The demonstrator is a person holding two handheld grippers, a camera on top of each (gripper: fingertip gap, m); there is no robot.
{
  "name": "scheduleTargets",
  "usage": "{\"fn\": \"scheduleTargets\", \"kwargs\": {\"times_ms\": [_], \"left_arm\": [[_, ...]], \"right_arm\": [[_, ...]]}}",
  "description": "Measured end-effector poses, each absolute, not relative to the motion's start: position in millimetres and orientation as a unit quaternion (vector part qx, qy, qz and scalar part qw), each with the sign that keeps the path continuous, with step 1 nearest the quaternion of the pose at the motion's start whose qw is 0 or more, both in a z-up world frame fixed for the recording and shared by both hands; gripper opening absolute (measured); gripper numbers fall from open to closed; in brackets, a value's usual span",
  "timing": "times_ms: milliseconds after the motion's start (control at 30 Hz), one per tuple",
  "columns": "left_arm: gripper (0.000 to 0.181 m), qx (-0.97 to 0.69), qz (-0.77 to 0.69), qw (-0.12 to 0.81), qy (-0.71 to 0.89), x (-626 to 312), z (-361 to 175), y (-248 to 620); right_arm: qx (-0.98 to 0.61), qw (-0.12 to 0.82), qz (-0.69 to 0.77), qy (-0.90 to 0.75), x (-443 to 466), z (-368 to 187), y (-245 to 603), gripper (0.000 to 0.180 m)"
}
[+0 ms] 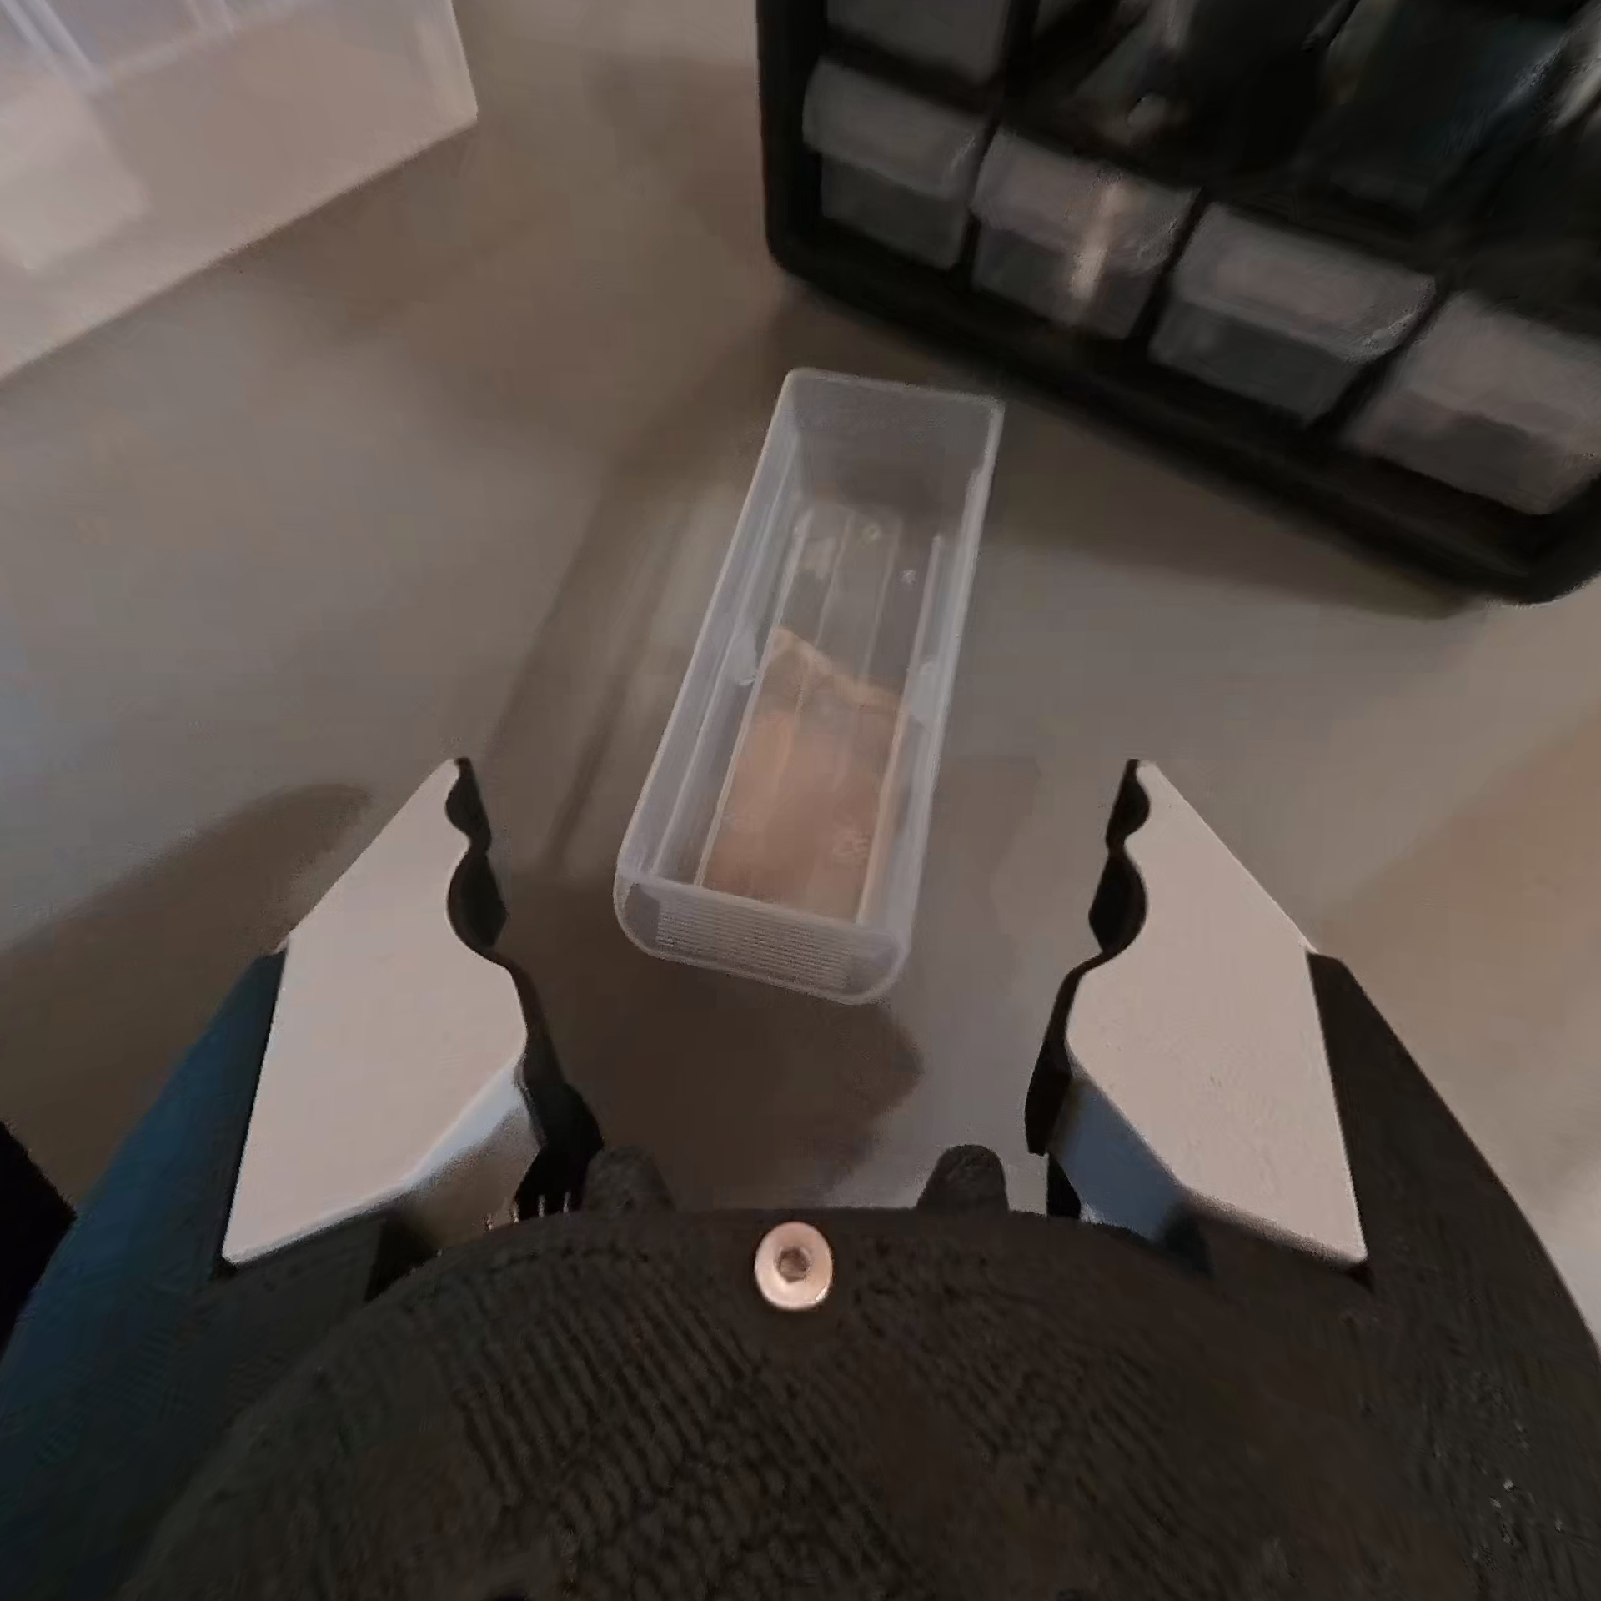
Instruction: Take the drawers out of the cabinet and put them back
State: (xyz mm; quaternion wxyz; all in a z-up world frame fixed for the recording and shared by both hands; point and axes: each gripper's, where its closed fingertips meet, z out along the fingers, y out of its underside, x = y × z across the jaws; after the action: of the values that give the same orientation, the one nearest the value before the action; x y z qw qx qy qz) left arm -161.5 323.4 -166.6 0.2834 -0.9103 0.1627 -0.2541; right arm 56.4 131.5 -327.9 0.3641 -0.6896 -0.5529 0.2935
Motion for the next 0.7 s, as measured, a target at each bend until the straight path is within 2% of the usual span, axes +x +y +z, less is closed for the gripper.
{"fn": "scheduleTargets", "kwargs": {"times_ms": [100,133,167,433,700], "left_arm": [[0.116,-0.907,-0.256,0.292,0.163,-160.6,-166.2,322.6],[0.116,-0.906,-0.257,0.294,0.163,-160.4,-166.1,322.3],[0.116,-0.905,-0.258,0.296,0.163,-159.9,-166.0,321.8],[0.105,-0.89,-0.279,0.325,0.155,-154.8,-163.0,310.0],[0.104,-0.891,-0.276,0.333,0.14,-150.9,-162.2,302.9]], "right_arm": [[-0.709,0.297,0.271,-0.579,52.5,-353.3,122.3,0.12],[-0.707,0.302,0.258,-0.586,52.5,-354.0,123.0,0.093],[-0.704,0.308,0.257,-0.586,51.4,-351.0,122.9,0.081],[-0.708,0.381,0.304,-0.511,34.1,-310.9,152.1,0.078],[-0.662,0.458,0.345,-0.483,21.6,-264.9,163.3,0.077]]}}
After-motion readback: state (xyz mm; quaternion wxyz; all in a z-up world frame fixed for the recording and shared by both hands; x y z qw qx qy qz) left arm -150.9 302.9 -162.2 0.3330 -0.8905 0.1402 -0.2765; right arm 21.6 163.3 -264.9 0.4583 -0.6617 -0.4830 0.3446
